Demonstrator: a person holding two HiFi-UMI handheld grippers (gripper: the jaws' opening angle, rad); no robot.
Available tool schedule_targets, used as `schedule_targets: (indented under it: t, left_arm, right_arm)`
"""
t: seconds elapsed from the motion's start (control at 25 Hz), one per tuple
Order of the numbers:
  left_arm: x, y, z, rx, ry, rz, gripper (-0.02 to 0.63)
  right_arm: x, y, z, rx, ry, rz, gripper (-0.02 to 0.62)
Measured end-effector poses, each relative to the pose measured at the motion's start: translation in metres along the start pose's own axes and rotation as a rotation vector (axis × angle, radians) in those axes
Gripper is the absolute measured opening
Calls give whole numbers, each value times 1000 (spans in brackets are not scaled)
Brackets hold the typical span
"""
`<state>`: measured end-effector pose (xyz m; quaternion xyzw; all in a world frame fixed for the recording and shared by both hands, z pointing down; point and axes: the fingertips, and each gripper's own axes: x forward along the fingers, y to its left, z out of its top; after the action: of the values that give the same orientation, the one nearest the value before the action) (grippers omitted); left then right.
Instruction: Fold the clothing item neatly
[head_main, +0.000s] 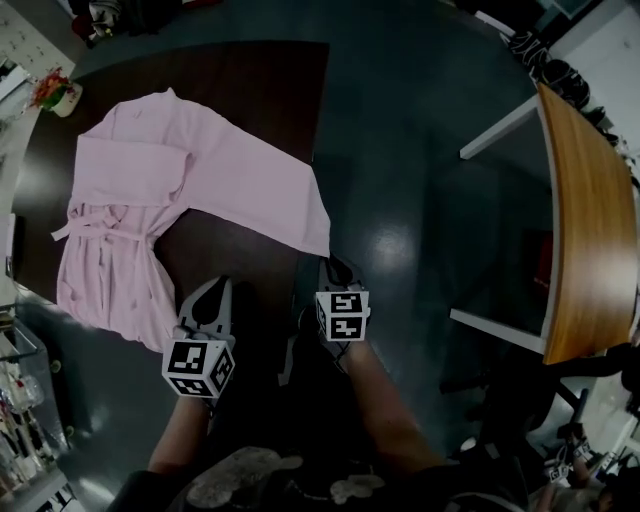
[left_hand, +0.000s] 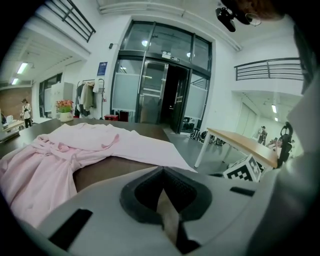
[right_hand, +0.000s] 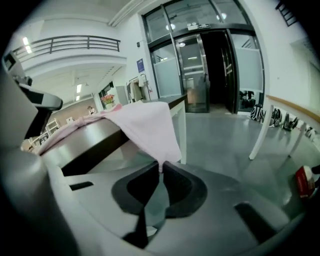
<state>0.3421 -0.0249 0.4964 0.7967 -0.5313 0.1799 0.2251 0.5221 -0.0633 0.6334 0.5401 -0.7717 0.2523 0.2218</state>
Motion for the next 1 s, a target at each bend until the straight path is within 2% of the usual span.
schedule_targets:
  t: [0.2,0.48,0.68,1.0]
  left_arm:
    - [-12,16,12,-31,-55,44,11]
    - [-31,57,39,-60,-160,56,9]
    - [-54,96,46,-60,-194,12,11]
    - [-109,197,47,-58,-245,-21,9]
  right_arm:
    - [-31,-15,53,11,-112,-34,18]
    - [-76,14,142,-56,-238,-18,18]
    - [-91,54,173,-65,-248,-56,18]
    - [-88,143,198,-95,-257,-145,18]
